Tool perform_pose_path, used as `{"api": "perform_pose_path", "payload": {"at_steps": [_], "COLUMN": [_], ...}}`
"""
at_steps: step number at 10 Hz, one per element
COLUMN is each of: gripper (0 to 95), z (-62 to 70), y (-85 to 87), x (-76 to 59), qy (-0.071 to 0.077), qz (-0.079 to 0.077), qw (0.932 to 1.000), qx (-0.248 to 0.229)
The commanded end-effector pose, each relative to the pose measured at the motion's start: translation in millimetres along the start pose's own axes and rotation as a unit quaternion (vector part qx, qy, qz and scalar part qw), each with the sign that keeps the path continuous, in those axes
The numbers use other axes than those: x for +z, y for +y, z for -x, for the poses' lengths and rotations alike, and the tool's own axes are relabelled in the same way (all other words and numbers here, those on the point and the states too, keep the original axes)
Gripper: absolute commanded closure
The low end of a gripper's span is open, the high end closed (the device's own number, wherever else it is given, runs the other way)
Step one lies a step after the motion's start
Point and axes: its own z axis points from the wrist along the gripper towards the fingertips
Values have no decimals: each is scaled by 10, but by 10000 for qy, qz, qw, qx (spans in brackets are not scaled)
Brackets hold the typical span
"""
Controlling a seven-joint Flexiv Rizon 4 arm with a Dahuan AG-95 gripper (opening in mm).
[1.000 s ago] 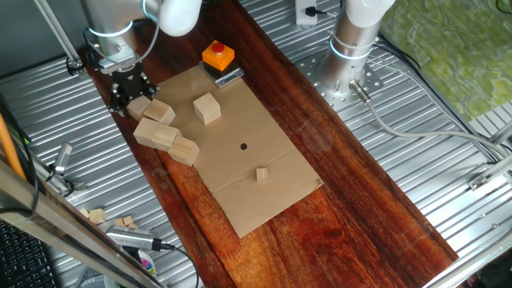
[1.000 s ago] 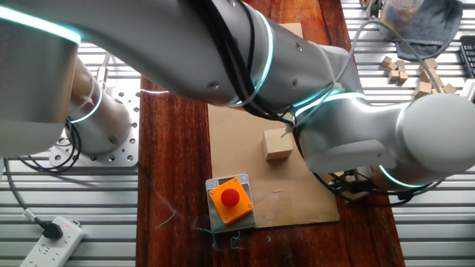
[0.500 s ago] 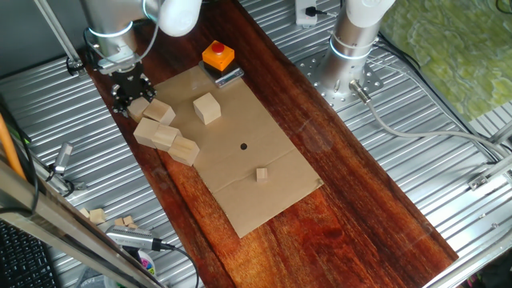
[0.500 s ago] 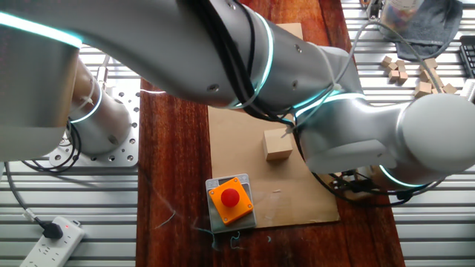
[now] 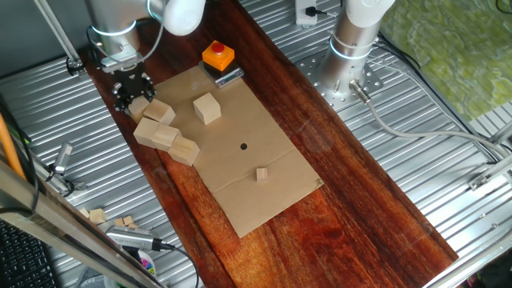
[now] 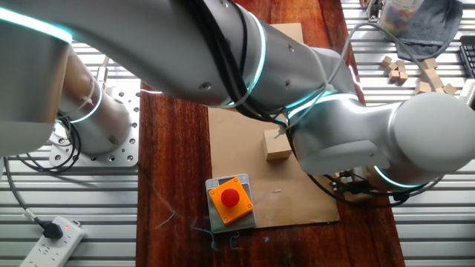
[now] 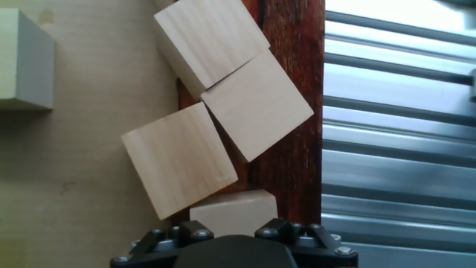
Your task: Stack the blocks into a pyramid shape
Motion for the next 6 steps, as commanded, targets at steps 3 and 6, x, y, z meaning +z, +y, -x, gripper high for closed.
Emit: {"api": "perform_pose_path", "payload": {"at_steps": [3, 6], "gripper": [950, 950], "z": [-105, -113], "y": [72, 84], "x": [-102, -320], "qy": [-25, -103], "qz": [58, 228], "qw": [10000, 9991], "qx": [64, 329]}}
